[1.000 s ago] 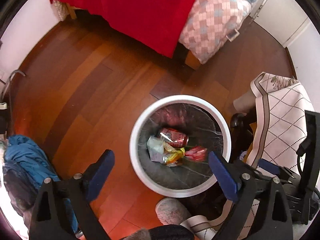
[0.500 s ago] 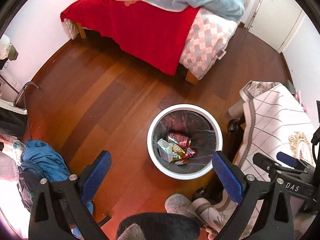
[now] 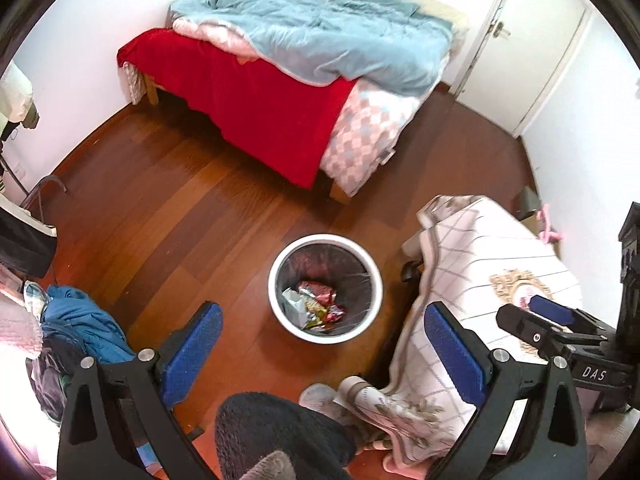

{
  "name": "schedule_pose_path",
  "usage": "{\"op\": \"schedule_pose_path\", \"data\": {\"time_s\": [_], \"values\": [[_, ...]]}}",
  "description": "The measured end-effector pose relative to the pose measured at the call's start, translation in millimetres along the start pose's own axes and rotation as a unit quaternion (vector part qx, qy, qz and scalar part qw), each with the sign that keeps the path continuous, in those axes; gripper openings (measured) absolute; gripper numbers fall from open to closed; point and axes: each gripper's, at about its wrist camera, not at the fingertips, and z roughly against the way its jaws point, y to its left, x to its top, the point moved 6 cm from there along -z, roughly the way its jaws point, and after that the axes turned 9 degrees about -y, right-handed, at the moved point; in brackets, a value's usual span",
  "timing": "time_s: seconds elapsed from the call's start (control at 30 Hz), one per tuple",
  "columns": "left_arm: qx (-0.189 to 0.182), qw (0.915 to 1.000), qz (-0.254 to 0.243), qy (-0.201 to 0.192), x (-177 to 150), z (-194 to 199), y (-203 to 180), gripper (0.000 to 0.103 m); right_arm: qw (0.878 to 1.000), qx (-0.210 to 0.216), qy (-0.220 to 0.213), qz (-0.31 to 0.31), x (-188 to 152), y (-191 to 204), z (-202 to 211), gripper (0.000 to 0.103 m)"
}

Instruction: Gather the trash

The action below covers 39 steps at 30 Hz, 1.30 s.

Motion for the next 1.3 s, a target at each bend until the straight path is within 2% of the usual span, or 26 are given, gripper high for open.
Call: {"op": "schedule_pose_path", "data": {"time_s": [0.23, 0.53, 1.3], "values": [[-0.034, 0.9992, 0.002, -0.022, 14.5, 47.6, -7.9, 0.103, 0.999, 0.039, -0.009, 0.011, 4.6, 20.7, 51.6, 0.103], [-0.046, 0.9987, 0.005, -0.023, 18.0, 75.4, -12.4, 0.103, 0.998, 0.058, 0.002, 0.028, 10.9, 33.5, 79.0, 0.103], [-0.045, 0.9988, 0.006, -0.018, 13.6, 82.5, -15.4, 0.103, 0.997, 0.069, 0.020, 0.035, 12.1, 39.3, 76.5, 0.103]]}}
